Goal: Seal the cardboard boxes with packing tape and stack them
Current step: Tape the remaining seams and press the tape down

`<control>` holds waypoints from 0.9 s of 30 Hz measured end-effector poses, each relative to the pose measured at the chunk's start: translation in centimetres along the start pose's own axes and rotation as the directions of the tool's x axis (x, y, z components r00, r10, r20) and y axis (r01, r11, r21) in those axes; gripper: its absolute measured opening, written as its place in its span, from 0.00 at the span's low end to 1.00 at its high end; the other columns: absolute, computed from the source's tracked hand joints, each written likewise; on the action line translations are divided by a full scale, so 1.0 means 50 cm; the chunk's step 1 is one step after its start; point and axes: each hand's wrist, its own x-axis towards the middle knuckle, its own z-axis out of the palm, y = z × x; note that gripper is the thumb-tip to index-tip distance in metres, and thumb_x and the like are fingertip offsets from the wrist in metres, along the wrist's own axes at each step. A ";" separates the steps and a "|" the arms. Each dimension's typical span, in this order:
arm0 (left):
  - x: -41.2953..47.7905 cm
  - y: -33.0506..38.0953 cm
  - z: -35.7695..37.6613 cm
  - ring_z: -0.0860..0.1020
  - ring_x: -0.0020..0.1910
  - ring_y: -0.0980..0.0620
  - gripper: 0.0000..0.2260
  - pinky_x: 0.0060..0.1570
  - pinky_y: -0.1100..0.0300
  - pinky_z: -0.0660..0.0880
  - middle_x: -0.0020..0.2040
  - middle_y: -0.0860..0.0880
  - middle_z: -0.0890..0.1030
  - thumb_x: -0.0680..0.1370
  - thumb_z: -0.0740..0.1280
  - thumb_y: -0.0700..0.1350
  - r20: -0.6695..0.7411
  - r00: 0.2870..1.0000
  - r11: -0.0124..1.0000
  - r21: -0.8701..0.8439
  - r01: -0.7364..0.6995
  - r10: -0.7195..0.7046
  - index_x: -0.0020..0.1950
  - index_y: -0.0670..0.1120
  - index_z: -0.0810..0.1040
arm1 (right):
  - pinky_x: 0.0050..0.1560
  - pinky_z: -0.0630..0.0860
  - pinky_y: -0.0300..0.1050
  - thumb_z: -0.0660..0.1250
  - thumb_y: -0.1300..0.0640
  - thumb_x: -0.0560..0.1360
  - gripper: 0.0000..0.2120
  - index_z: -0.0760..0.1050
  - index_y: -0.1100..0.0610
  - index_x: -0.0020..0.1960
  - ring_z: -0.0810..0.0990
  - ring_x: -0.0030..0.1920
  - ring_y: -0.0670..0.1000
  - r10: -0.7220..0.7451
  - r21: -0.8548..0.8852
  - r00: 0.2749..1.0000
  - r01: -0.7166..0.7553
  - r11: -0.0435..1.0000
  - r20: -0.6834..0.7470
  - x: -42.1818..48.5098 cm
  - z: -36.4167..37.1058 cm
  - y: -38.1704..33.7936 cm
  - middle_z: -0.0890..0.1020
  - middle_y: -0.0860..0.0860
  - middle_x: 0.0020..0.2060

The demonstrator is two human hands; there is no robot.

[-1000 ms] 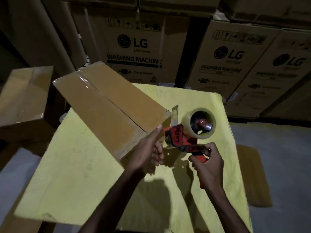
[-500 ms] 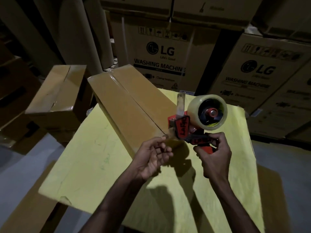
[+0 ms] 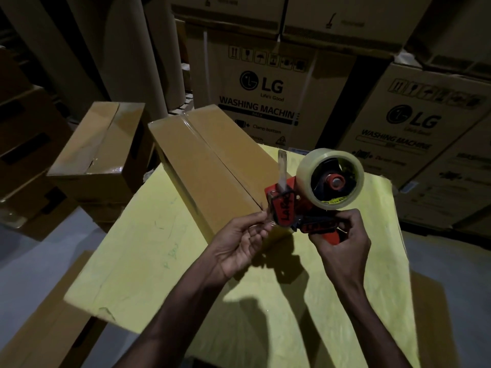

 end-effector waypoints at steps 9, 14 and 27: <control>-0.009 0.006 -0.022 0.86 0.33 0.48 0.07 0.35 0.61 0.83 0.39 0.37 0.85 0.67 0.76 0.33 0.032 0.999 0.999 0.023 0.033 -0.034 0.44 0.35 0.84 | 0.33 0.73 0.45 0.76 0.59 0.64 0.19 0.70 0.50 0.49 0.79 0.35 0.55 0.023 0.087 0.999 -0.026 0.996 0.029 0.026 0.016 -0.001 0.82 0.48 0.39; -0.013 0.011 -0.042 0.86 0.35 0.44 0.04 0.37 0.57 0.84 0.40 0.35 0.85 0.71 0.71 0.32 0.077 0.995 0.991 -0.116 0.069 -0.060 0.44 0.32 0.82 | 0.38 0.79 0.49 0.79 0.69 0.67 0.22 0.71 0.55 0.51 0.82 0.42 0.50 -0.010 0.103 0.990 -0.005 0.995 0.143 0.042 0.033 0.001 0.83 0.46 0.42; -0.032 0.029 -0.131 0.85 0.34 0.43 0.06 0.36 0.56 0.84 0.41 0.37 0.83 0.66 0.63 0.38 -0.154 0.988 0.982 -0.189 -0.028 -0.002 0.40 0.38 0.76 | 0.47 0.80 0.52 0.78 0.61 0.65 0.22 0.72 0.50 0.53 0.83 0.52 0.55 -0.093 0.142 0.849 0.022 0.990 0.521 0.129 0.106 0.009 0.82 0.50 0.49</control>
